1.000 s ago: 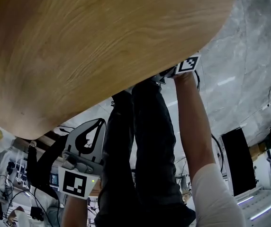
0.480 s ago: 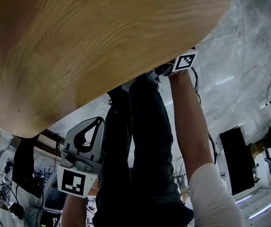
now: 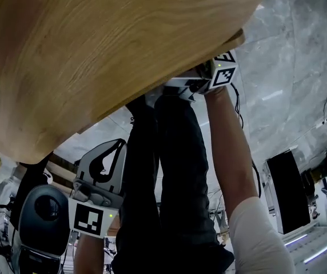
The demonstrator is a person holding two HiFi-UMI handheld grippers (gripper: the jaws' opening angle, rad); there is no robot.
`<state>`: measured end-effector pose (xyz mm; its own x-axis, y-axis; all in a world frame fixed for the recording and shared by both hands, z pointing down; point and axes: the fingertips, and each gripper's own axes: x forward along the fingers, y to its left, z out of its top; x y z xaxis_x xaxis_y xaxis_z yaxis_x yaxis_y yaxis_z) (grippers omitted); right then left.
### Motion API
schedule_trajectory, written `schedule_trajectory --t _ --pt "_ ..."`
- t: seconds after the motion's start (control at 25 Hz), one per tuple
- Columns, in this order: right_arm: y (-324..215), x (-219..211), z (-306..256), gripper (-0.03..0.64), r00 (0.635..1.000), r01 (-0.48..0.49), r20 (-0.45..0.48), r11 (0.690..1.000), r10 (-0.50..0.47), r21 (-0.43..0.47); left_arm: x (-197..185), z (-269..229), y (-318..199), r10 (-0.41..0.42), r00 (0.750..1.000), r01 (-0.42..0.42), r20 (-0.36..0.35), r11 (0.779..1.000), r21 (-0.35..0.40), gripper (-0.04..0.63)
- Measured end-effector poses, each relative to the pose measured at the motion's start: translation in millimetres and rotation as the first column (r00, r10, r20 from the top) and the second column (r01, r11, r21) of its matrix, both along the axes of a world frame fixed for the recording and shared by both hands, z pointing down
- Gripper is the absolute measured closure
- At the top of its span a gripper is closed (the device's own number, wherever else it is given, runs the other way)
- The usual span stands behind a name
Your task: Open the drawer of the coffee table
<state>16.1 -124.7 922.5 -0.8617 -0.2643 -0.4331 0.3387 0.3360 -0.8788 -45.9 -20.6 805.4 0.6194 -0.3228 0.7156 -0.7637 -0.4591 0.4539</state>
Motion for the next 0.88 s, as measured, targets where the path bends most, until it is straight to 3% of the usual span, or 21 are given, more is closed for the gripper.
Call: schedule_trajectory --t 0.2,0.88 --pt "30 9 -6 0.221 1.0 0.012 -0.007 1.0 -0.012 -0.008 2 -5 16 0.016 1.0 -0.016 -0.01 1.0 -0.005 0.575" --pt "58 27 -3 0.221 0.999 -0.047 -0.004 0.996 0.047 -0.069 9 8 46 0.106 0.994 -0.106 -0.002 0.994 -0.027 0.575"
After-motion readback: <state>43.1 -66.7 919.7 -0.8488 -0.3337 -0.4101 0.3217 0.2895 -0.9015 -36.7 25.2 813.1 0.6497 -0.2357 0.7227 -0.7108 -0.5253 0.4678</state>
